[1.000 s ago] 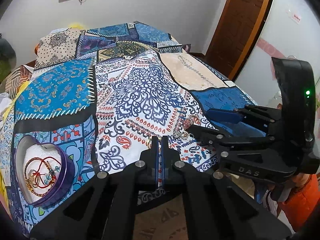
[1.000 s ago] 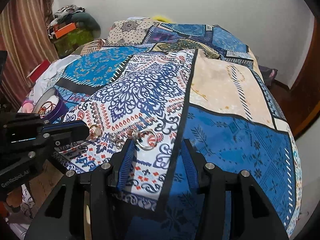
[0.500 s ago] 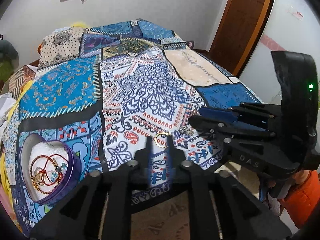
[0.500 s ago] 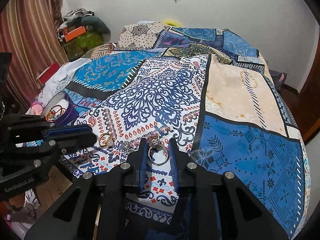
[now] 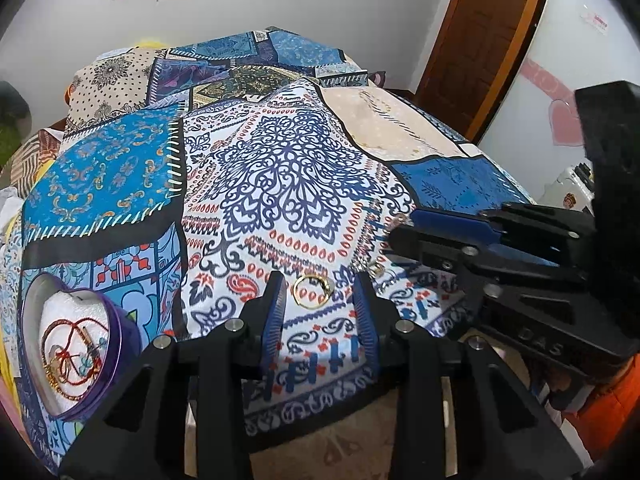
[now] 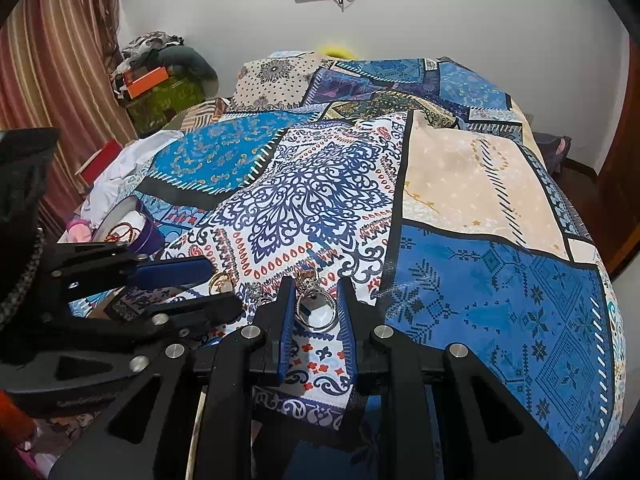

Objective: Organize jewelry
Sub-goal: 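Carry both held rings over the heart box, then open both tools to drop the rings into the heart box, then lift both open tools away toward the remaining loose jewelry, then close the left tool on an earring while the right tool grasps a small ring, then carry both held pieces over the heart box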

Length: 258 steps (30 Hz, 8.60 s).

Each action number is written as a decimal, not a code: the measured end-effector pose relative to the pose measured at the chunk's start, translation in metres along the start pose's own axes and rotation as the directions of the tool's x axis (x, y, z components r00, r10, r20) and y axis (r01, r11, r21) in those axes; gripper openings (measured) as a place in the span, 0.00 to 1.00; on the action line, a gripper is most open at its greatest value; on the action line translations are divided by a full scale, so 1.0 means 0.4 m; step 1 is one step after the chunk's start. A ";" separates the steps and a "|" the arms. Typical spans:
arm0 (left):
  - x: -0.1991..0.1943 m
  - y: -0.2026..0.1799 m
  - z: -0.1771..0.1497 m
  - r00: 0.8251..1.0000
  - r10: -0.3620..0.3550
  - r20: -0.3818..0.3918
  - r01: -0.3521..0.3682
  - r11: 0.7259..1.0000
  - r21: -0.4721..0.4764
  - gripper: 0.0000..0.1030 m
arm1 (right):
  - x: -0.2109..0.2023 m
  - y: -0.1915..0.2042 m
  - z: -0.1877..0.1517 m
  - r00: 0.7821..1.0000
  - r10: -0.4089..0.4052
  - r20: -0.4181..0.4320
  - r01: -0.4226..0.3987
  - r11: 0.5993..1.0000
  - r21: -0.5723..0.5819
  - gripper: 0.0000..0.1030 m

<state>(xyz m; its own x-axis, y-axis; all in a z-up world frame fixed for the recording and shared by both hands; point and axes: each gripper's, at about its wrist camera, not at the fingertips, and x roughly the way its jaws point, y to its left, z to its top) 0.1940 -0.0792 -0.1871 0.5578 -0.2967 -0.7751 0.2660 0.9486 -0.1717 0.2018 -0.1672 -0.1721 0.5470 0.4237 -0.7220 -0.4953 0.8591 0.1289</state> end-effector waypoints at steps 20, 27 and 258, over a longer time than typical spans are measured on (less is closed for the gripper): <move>-0.089 0.006 0.002 0.997 0.036 0.069 -0.035 0.999 -0.010 0.20 | -0.059 0.033 0.032 0.998 -0.006 0.064 0.006 1.000 -0.009 0.18; -0.184 0.039 0.009 0.986 0.075 0.147 -0.071 0.997 -0.032 0.20 | -0.095 0.088 0.066 0.994 0.002 0.110 0.002 0.999 -0.043 0.18; -0.365 0.257 -0.070 0.955 0.166 0.245 -0.105 0.964 -0.243 0.09 | -0.042 0.274 0.124 0.993 0.090 0.078 -0.078 0.986 -0.148 0.08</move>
<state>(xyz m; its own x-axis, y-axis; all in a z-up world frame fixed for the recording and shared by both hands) 0.1177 0.0648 -0.1085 0.7695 -0.1535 -0.6199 0.0067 0.9726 -0.2325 0.1719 -0.0660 -0.1120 0.5508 0.5206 -0.6523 -0.6311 0.7713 0.0827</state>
